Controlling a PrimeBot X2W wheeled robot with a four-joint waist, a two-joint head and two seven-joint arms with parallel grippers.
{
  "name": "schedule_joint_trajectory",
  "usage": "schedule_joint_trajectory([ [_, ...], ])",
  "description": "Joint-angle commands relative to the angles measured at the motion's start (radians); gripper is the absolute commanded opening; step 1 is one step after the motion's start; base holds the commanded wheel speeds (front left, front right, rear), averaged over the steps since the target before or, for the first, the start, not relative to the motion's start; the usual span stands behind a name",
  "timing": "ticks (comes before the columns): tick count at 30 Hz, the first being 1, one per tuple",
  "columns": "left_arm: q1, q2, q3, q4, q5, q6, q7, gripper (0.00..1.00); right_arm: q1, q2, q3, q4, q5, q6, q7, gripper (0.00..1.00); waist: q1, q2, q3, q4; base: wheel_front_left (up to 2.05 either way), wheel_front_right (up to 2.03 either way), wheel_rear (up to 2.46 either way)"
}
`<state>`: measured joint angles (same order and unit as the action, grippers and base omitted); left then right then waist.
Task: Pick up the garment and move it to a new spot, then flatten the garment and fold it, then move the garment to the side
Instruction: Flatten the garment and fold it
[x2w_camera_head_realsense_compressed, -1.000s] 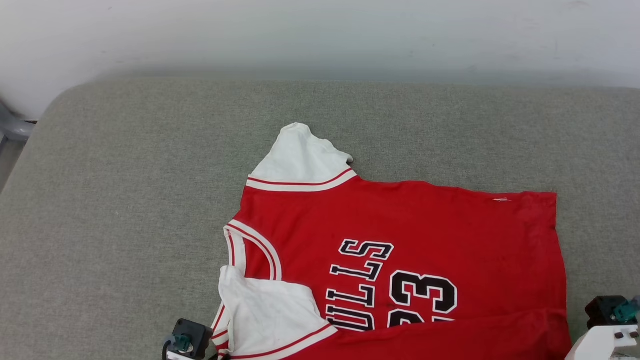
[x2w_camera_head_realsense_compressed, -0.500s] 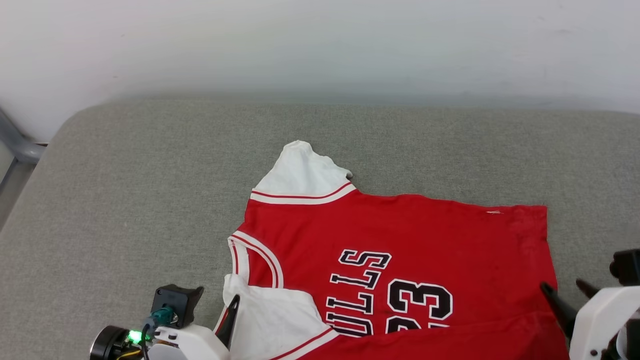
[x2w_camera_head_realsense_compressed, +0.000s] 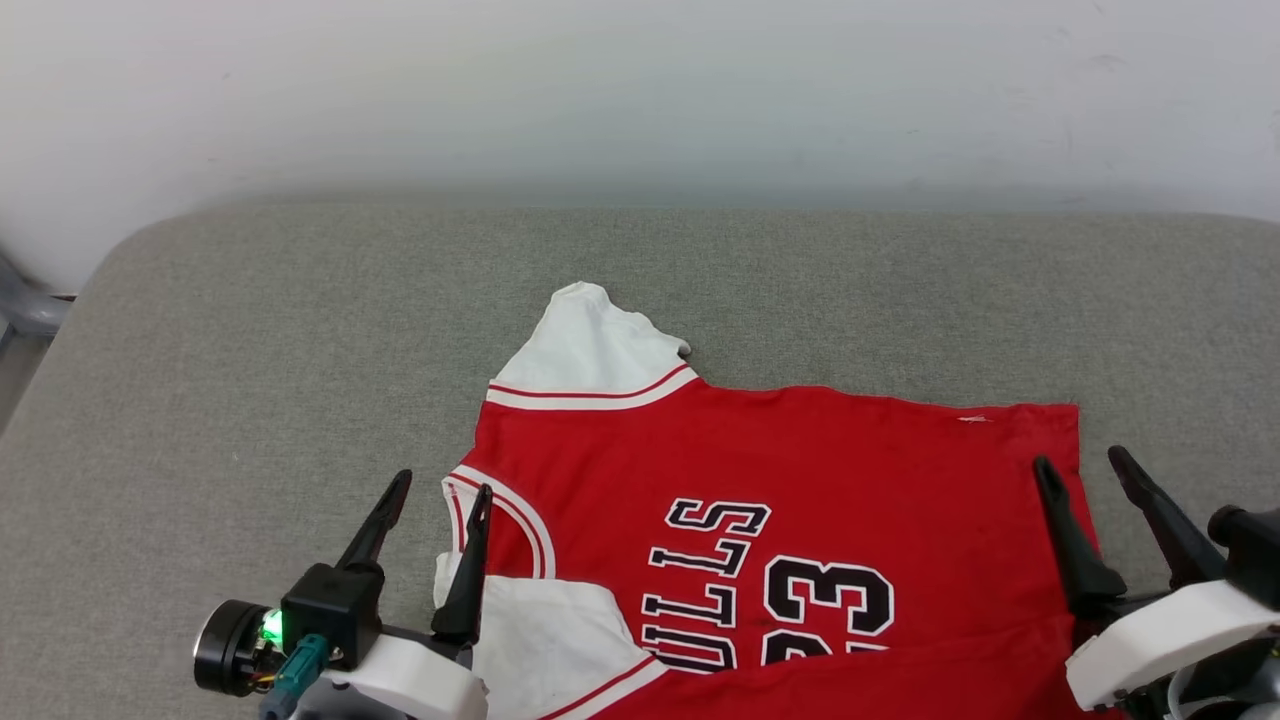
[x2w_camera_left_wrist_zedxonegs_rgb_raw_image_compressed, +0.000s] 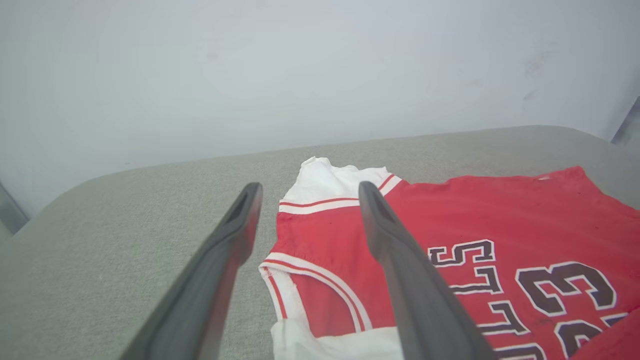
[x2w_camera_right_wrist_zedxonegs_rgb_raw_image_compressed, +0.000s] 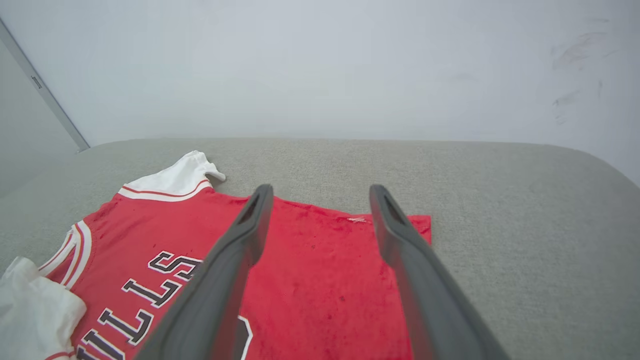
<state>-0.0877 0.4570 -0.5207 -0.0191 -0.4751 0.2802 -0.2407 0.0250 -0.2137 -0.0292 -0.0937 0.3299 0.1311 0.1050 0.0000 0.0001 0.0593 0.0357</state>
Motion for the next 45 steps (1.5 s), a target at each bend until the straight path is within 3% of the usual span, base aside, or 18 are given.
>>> schedule_joint_trajectory([
  [1,0.003,-0.021,0.008,0.013,0.018,-0.007,-0.018,1.0,0.006,0.018,0.01,0.025,-0.009,-0.001,-0.064,1.0,0.0,-0.0001,0.001,-0.003,0.0,0.0,0.0],
  [10,0.058,-0.129,0.126,-0.01,0.129,-0.05,-0.025,1.0,-0.002,0.076,0.028,0.09,-0.047,-0.001,-0.258,1.0,0.0,-0.0001,0.004,-0.013,0.0,0.0,0.0],
  [16,0.063,-0.196,0.208,0.015,0.184,-0.125,-0.025,1.0,-0.021,0.095,0.046,0.124,-0.051,-0.001,-0.297,1.0,0.0,-0.0001,0.019,-0.028,0.0,0.0,0.0],
  [20,0.009,-0.204,0.249,0.053,0.204,-0.184,-0.024,1.0,-0.049,0.102,0.06,0.118,-0.053,-0.001,-0.298,1.0,0.0,-0.0001,0.058,-0.055,0.0,0.0,0.0],
  [25,-0.141,-0.142,0.24,0.163,0.239,-0.274,-0.01,1.0,-0.092,0.115,0.072,0.102,-0.047,-0.001,-0.3,1.0,0.0,-0.0001,0.13,-0.098,0.0,0.0,0.0],
  [33,-0.486,-0.029,0.197,0.296,0.219,-0.391,0.267,1.0,-0.146,0.13,0.096,0.068,-0.034,-0.001,-0.301,1.0,0.0,-0.0001,0.25,-0.16,0.0,0.0,0.0],
  [38,-0.688,0.036,0.154,0.356,0.092,-0.409,0.495,1.0,-0.185,0.141,0.122,0.045,0.017,-0.001,-0.305,1.0,0.0,-0.0001,0.325,-0.199,0.0,0.0,0.0],
  [45,-0.889,0.18,0.015,0.401,-0.137,-0.411,0.819,1.0,-0.222,0.15,0.16,0.015,0.034,-0.001,-0.314,1.0,0.0,-0.0001,0.414,-0.246,0.0,0.0,0.0],
])
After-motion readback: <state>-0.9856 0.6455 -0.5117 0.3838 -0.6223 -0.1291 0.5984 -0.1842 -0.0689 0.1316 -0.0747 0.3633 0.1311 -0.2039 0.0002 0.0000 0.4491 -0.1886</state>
